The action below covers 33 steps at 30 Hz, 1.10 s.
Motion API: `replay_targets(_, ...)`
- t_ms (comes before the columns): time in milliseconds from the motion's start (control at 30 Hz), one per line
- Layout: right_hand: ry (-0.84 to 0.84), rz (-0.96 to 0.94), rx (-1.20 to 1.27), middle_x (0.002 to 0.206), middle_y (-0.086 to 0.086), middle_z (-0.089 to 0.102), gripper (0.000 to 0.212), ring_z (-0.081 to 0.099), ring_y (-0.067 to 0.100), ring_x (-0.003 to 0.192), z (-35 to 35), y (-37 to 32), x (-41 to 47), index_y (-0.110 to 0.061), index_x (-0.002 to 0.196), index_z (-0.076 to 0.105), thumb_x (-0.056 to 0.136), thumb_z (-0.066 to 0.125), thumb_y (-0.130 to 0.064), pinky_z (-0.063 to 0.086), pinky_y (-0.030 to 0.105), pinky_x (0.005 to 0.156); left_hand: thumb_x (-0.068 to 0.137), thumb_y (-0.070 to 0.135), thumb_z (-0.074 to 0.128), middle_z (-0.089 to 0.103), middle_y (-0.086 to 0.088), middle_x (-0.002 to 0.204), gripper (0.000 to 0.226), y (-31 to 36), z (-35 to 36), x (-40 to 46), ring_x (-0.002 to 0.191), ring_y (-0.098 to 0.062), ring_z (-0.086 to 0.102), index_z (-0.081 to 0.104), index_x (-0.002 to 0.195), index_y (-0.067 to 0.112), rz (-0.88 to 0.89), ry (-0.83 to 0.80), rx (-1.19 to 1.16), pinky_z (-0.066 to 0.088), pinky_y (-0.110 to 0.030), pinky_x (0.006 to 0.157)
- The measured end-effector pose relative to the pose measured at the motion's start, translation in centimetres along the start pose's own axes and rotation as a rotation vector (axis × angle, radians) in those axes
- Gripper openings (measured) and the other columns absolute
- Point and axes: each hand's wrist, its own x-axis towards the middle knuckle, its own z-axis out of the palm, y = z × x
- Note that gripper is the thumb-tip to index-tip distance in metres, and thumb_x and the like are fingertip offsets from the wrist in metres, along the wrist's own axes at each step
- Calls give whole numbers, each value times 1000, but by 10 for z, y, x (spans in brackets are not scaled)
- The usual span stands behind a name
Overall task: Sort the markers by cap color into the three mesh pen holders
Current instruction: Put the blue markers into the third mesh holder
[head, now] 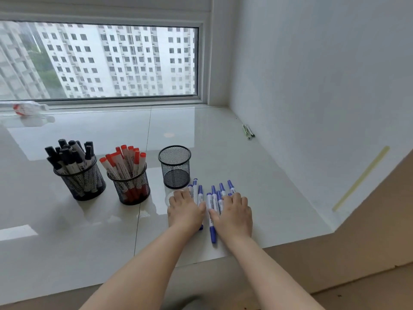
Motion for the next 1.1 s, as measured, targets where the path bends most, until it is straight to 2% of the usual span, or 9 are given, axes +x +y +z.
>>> replay_targets(133,12,-12,-22,138,10,36,61,34,25,123,3,-9,2,-11,132,41,89,41,-55,33,33,98,92,36,41,34,-14,135,54,-1,-5,2,124,-30,33,30,135,5,-21,-6,6,30,-38,102)
replay_targets(367,13,0,-21,128,10,44,54,38,26,117,9,-19,3,-8,123,45,89,43,-49,34,34,95,91,16,39,43,-19,130,38,-6,-13,6,119,-35,41,39,124,-3,11,-77,97,36,-40,95)
replay_targets(467,2,30,-21,127,11,45,51,39,27,116,11,-23,3,-7,122,45,89,43,-46,34,35,96,88,18,47,52,-16,123,35,-8,-20,10,114,-34,50,42,117,1,-22,-104,31,40,-34,85)
replay_targets(567,7,35,-25,133,12,42,46,38,27,118,15,-27,1,-8,123,43,90,41,-39,33,35,95,84,22,52,58,-13,112,31,-14,-23,9,103,-33,57,45,109,6,-6,-108,44,37,-29,71)
replay_targets(700,19,21,-43,140,12,34,44,35,28,121,20,-31,-1,-13,129,38,91,40,-36,32,36,98,82,25,50,60,-13,104,28,-23,-24,4,94,-33,58,49,104,7,20,-61,22,36,-28,66)
replay_targets(867,-17,-14,-58,135,12,37,36,37,29,119,23,-43,-4,-11,125,41,94,37,-29,33,36,93,83,29,48,60,-12,98,28,-32,-30,-3,80,-29,50,50,101,8,33,-38,-35,34,-29,63)
replay_targets(967,-20,-11,-63,140,13,34,32,37,29,121,24,-46,-5,-8,120,46,95,35,-25,34,35,94,82,31,48,54,-8,82,21,-40,-34,-9,71,-27,47,44,87,11,45,-48,-57,32,-31,56)
replay_targets(1100,-21,11,-70,134,12,40,30,38,27,118,19,-47,1,-6,115,51,93,34,-20,35,33,93,85,30,47,44,-1,71,20,-48,-43,-14,61,-22,43,40,86,12,18,-94,-155,26,-28,45)
